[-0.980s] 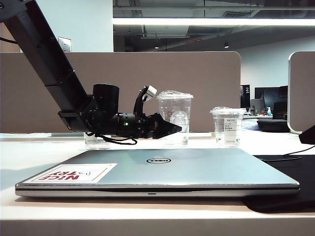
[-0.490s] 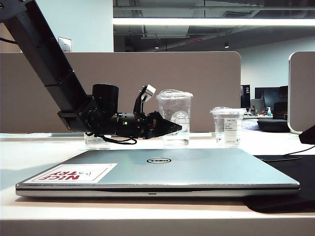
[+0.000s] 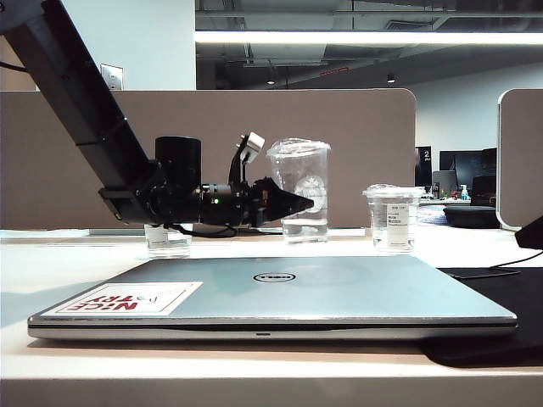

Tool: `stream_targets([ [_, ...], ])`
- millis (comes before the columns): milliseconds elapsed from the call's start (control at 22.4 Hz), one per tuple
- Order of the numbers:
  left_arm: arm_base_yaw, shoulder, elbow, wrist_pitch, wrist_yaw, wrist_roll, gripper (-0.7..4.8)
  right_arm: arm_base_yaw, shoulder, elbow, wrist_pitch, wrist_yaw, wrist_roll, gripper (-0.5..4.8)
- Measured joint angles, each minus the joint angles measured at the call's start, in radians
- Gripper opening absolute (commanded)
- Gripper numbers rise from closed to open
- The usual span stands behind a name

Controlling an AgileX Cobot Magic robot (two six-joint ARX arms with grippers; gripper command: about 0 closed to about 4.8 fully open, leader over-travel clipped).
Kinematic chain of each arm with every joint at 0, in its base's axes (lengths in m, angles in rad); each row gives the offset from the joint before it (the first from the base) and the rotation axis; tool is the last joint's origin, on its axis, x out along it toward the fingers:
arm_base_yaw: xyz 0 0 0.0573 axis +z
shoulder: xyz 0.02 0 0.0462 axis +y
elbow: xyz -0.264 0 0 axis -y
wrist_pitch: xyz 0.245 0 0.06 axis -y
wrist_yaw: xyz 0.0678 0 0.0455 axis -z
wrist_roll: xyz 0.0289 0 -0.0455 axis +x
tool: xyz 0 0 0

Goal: Pick up the coffee cup on the middle and place it on the left side of the laptop.

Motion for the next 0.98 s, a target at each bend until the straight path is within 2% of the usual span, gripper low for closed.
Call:
stream_targets([
  [535, 0.000, -0.058, -0.001, 0.002, 0.007, -0.007, 3.35, 0.000, 0.000, 0.000, 0.000, 0.000, 0.000, -0.05],
  [668, 0.000, -0.086, -0.002, -0.024, 0.040, -0.022, 3.35, 0.000, -0.011, 0.000, 0.000, 0.000, 0.000, -0.05],
  [980, -0.001, -0.198, -0.118, -0.037, 0.039, -0.004, 3.35, 0.000, -0.026, 0.000, 0.000, 0.000, 0.000, -0.05],
])
